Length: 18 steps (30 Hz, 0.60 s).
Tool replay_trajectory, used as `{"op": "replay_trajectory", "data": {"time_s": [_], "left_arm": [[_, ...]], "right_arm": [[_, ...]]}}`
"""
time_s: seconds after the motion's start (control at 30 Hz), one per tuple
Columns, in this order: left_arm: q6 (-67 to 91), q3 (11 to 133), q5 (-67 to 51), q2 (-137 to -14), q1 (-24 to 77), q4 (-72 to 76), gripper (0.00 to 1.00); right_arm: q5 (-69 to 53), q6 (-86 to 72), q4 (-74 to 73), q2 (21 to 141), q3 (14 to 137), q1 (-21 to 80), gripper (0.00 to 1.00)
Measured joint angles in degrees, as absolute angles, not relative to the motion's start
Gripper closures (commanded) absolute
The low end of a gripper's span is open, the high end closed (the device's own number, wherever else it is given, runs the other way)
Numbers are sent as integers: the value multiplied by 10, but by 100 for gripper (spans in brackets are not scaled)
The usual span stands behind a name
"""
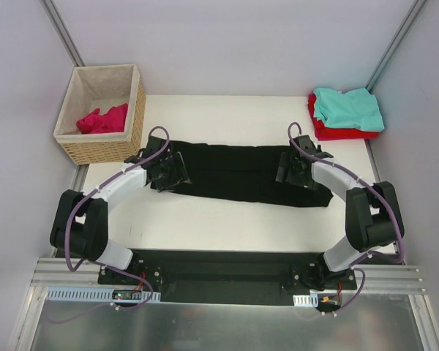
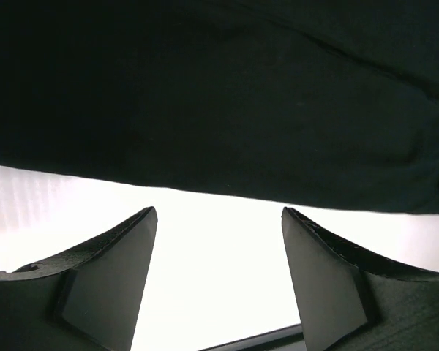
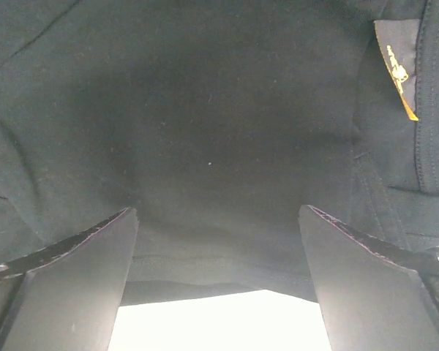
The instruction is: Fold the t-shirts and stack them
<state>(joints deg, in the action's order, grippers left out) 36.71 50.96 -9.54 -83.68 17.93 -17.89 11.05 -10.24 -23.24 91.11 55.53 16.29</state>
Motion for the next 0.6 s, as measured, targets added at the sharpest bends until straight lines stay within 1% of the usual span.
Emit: {"op": "replay_trajectory", "data": {"time_s": [0.27, 0.6], "left_arm": [[366, 545, -42, -888, 179, -180, 31], [366, 578, -8, -965, 148, -173, 31]], "right_arm": [[104, -102, -232, 903, 555, 157, 4], [99, -91, -243, 833, 557, 154, 4]]}}
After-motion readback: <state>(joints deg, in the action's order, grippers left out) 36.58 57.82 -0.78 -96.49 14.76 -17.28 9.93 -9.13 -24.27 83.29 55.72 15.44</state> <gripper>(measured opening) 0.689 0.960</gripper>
